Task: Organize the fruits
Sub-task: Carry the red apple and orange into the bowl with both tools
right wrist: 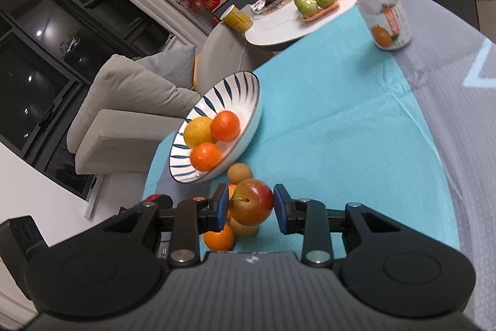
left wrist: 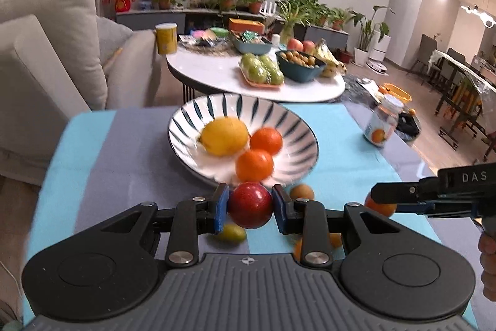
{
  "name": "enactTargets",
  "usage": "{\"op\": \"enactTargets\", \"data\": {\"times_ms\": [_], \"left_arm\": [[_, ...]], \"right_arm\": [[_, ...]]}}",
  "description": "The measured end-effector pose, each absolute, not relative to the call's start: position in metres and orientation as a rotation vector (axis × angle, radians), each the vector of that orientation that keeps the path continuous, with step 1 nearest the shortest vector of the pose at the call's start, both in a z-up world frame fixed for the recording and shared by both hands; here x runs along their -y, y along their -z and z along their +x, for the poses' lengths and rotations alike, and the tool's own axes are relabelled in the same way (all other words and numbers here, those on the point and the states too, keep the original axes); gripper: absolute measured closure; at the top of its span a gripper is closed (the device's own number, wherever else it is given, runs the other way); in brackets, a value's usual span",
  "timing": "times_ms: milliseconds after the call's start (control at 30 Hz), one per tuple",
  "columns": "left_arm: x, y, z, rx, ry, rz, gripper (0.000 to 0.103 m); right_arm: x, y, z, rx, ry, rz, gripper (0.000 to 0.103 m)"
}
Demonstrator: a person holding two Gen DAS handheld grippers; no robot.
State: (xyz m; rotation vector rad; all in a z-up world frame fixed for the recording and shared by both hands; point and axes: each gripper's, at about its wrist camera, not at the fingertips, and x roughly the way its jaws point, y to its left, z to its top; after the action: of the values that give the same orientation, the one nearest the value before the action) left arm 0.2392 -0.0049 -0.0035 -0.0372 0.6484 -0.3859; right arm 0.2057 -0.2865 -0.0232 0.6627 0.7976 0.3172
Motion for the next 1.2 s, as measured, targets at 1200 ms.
{"op": "enactTargets", "data": {"times_ms": [1200], "left_arm": [[0.009, 0.003, 0.311, -0.645, 0.401, -0.078, 0.075]], "right_arm": [[0.259, 0.0, 0.287, -0.77, -0.377, 0.604, 0.064]]}}
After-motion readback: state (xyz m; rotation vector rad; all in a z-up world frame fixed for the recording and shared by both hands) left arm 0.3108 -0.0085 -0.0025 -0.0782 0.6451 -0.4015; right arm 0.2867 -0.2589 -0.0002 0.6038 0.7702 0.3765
